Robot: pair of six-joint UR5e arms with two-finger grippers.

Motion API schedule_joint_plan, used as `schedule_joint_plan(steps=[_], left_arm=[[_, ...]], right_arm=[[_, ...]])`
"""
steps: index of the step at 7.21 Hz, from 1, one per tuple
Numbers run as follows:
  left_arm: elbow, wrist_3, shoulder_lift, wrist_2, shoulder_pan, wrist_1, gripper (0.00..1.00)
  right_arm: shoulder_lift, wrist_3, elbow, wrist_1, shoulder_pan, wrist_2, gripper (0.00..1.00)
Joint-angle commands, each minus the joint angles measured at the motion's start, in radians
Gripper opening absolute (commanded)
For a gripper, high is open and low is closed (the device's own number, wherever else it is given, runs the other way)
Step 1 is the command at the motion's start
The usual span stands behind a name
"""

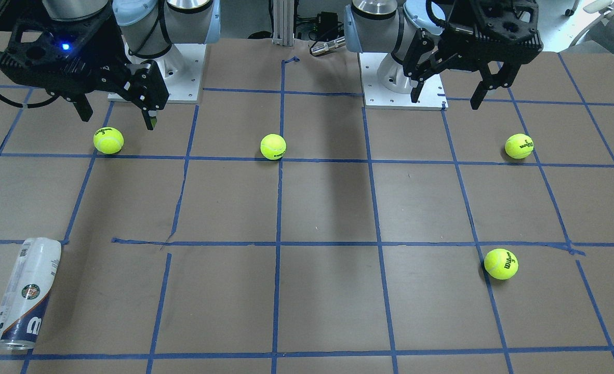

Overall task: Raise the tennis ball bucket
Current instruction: 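Move the right gripper down toward the white Wilson ball can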

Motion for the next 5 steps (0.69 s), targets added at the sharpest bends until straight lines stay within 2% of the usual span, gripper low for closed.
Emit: schedule_joint_plan(steps=[1,3,4,5], left_arm=[[0.0,0.0,0.0,0.0,0.0,0.0,1.0],[0.0,0.0,0.0,0.0,0.0,0.0,1.0],[0.0,0.0,0.0,0.0,0.0,0.0,1.0],[0.0,0.0,0.0,0.0,0.0,0.0,1.0]], right_arm=[[0.02,0.004,-0.006,-0.006,0.0,0.003,1.0],[0.055,0.01,-0.006,0.003,-0.02,0.0,1.0],[0.08,0.016,-0.031,0.001,-0.087,0.0,1.0],[0.151,-0.013,-0.062,-0.004,-0.176,0.014,1.0]])
